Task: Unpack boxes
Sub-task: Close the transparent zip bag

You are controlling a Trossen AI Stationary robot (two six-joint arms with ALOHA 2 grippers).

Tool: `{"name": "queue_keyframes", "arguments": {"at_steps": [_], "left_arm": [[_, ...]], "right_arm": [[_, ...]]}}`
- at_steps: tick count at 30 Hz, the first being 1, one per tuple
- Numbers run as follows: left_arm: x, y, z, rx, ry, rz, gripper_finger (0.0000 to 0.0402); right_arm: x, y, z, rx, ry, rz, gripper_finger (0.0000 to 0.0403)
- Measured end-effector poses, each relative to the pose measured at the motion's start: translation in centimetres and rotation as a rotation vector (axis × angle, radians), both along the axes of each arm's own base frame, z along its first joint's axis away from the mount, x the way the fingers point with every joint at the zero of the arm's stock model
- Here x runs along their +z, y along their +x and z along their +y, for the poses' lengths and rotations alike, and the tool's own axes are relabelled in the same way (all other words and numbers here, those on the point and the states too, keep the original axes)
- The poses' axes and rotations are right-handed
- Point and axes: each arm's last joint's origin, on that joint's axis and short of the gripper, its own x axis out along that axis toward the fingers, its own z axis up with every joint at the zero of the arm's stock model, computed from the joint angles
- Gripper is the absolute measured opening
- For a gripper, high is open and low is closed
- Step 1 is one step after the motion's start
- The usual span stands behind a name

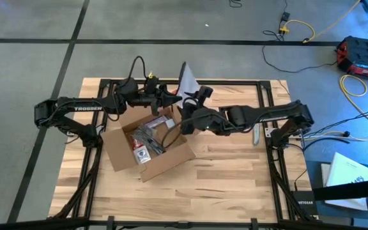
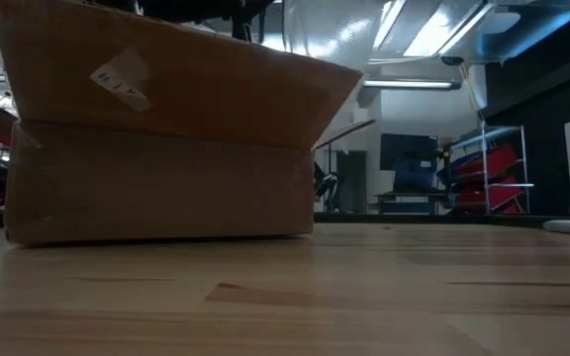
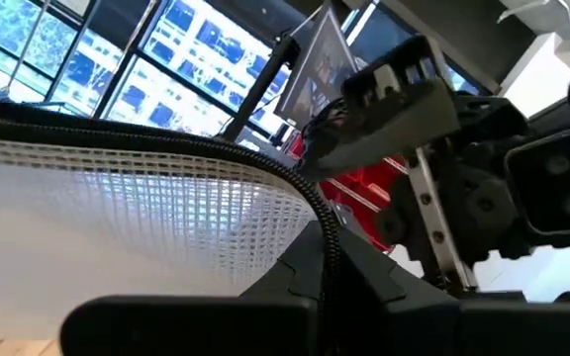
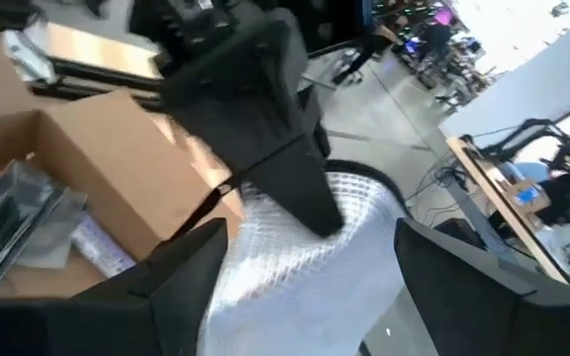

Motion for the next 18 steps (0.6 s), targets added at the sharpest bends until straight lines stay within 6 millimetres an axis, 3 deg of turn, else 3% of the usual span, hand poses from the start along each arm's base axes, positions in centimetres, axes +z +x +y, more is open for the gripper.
{"name": "queue_keyframes", "arguments": {"at_steps": [3,9,18], "left_arm": [[0.0,0.0,0.0,-0.003,-0.006,0.001,0.0],[0.3,0.0,-0.2,-0.02,-0.019,-0.034,0.0],[0.4,0.0,-0.3,-0.021,0.011,-0.034,0.0]], "right_arm": [[-1.1,0.7,-0.2,-0.028,-0.021,0.043,0.0257],[-3.7,2.7,-0.5,-0.048,-0.063,0.123,0.0175],[-2.4,2.8,0.5,-0.035,-0.158,0.117,0.0023]]}}
